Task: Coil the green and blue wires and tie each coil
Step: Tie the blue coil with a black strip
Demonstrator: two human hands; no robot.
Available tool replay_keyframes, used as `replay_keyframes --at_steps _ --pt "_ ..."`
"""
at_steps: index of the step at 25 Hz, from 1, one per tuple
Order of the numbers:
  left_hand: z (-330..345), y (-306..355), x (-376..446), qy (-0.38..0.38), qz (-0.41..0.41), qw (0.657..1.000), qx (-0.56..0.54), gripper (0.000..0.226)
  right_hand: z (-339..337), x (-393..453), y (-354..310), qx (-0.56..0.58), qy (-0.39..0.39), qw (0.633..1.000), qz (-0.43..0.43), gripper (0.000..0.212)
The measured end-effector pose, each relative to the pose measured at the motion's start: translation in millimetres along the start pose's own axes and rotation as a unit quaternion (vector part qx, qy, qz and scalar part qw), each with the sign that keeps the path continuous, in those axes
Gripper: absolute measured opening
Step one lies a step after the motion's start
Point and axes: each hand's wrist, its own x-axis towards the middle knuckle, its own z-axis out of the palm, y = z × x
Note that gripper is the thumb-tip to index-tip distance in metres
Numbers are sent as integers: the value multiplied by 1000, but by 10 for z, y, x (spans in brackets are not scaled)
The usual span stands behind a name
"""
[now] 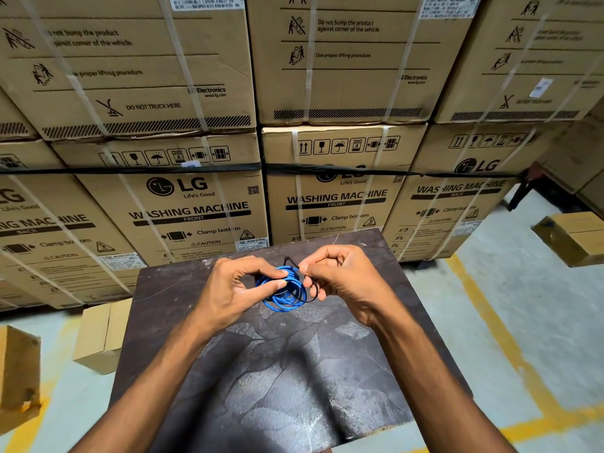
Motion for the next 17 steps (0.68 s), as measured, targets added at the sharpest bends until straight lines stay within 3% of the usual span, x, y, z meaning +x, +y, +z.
replay_keyframes --at_steps 17 --pt "-8 -10 14 -11 10 1000 11 14 -37 -38 -33 -7 -6 1000 1 10"
